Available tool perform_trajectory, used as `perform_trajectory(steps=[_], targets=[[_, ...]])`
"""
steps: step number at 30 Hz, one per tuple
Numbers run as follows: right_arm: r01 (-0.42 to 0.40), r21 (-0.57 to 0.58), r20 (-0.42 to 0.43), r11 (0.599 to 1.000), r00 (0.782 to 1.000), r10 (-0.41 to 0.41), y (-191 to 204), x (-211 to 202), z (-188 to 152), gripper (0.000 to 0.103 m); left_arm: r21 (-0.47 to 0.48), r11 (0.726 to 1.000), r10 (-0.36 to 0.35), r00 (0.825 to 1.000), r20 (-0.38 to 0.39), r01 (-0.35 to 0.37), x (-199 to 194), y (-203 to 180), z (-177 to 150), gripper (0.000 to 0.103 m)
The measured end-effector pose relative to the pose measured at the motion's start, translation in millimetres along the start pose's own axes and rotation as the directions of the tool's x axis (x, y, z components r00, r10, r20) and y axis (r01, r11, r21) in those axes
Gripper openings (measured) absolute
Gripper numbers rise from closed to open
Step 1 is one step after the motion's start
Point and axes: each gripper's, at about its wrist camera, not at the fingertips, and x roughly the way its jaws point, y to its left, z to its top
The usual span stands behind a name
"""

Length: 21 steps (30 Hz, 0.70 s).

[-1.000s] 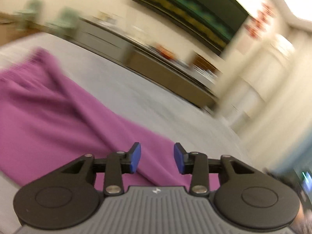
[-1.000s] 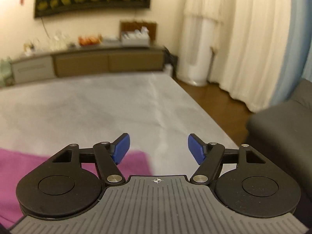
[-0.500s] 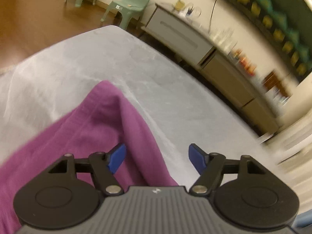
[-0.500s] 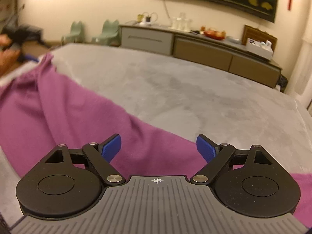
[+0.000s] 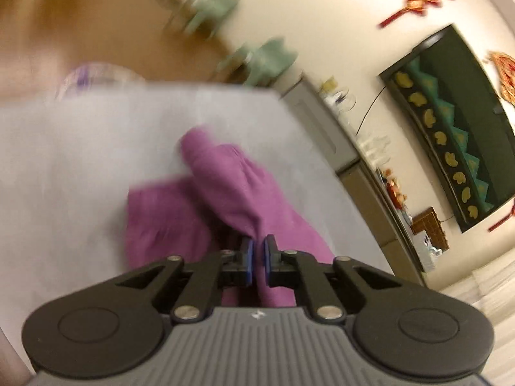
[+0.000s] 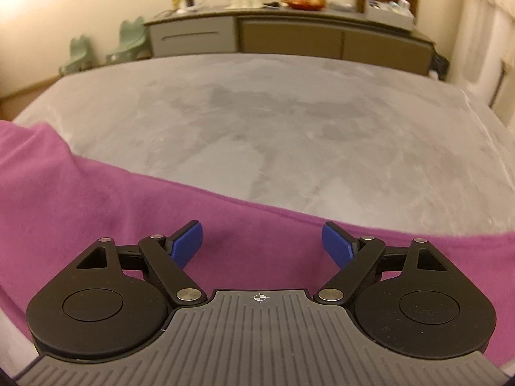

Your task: Fold clothes

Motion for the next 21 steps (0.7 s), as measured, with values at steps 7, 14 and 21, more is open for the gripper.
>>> perform_trajectory(steps=[7,14,21], targets=[[-0.114,-0.087,0.066,0.990,0.991,0.120,27,-33,-8,0.085,0.016,0.991,0.133,0.990,-0.054,-0.133,5,16,-17,0.075],[-0.250,-0.359,0.079,0.899,0.952,0.296,90,-56,-35,0.085,0.083,0.991,0.100,0.994,0.037,-0.103,-40,-3,-16,0.000],[-0.226,-0.429,0.025,0.875,0.965,0.262,105,-51,-48,0.085,0.054,0.983,0.181,0.981,-0.068,-0.177,-60,41,-25,0.005]])
